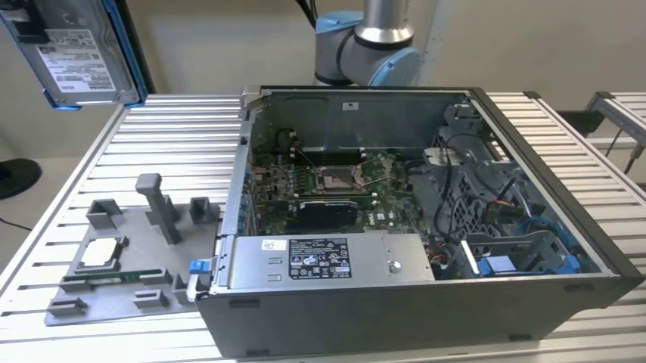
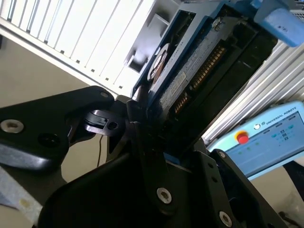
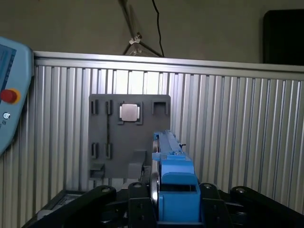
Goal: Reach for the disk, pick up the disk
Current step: 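Pick up the disk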
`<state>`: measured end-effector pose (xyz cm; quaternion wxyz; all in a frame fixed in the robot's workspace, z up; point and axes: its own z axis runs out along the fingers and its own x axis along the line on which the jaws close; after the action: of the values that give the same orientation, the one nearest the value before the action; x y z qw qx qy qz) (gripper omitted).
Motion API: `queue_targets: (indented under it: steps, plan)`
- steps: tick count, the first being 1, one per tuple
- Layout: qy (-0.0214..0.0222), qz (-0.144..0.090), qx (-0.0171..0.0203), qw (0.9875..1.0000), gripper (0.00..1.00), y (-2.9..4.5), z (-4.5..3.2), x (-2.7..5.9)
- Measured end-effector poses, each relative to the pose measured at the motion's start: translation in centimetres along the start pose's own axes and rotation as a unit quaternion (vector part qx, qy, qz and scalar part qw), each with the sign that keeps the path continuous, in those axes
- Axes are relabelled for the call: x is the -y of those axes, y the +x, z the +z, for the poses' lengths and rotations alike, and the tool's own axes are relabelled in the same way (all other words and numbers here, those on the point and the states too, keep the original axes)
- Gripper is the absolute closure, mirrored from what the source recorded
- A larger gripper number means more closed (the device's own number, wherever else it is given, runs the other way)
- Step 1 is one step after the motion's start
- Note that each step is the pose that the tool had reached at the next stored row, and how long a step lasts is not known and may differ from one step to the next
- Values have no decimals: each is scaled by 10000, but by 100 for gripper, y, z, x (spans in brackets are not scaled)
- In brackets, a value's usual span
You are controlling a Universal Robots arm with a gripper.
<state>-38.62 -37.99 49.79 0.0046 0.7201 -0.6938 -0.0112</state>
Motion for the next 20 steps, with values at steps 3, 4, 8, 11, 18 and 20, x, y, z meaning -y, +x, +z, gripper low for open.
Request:
queue_targets:
  steps: [3,4,8,11,18,20]
  plan:
    - [0,0,0,10000,100,2,-1,48]
    - [-1,0,0,10000,100,2,-2,63]
    - [0,0,0,10000,100,5,-3,124]
    - [0,0,0,10000,100,6,-4,173]
    - [0,0,0,10000,100,12,-8,328]
    - [-1,0,0,10000,100,14,-9,374]
